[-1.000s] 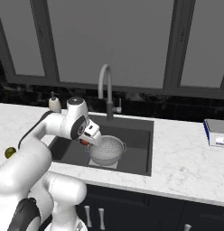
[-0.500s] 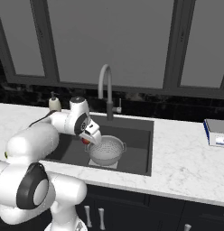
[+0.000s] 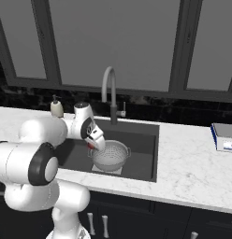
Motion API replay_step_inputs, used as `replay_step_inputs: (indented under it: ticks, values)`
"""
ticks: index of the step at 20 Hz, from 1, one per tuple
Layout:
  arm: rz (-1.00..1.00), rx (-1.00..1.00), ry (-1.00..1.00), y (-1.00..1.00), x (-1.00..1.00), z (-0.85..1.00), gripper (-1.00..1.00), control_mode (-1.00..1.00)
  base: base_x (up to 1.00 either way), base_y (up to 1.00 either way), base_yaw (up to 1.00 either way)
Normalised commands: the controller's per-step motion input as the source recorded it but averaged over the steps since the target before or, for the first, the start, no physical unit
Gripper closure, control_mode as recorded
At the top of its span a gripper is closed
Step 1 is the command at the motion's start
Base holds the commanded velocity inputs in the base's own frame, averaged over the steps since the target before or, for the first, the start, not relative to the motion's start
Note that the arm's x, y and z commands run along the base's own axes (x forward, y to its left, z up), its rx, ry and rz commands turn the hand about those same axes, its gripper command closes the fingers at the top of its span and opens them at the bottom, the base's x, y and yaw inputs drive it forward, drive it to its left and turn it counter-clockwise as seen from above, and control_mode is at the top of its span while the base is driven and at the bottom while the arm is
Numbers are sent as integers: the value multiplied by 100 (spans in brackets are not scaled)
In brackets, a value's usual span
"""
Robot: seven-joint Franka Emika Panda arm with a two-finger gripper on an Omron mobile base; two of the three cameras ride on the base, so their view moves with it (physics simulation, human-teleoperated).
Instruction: Put the colander in the sink, put the mango, kiwi in the colander, and turn on the sink faucet and pour water over the colander.
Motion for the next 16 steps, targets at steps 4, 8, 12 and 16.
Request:
replay_step_inputs:
  ticks: [4, 8, 12, 16]
  values:
    - [-12, -6, 0, 0, 19, -28, 100, -100, 0, 0, 0]
    - [-7, -8, 0, -1, 17, -30, 100, -100, 0, 0, 0]
    - [-2, -6, 0, -9, 21, -21, 100, -100, 0, 0, 0]
    - [0, 0, 5, -3, 10, -3, 100, -100, 0, 0, 0]
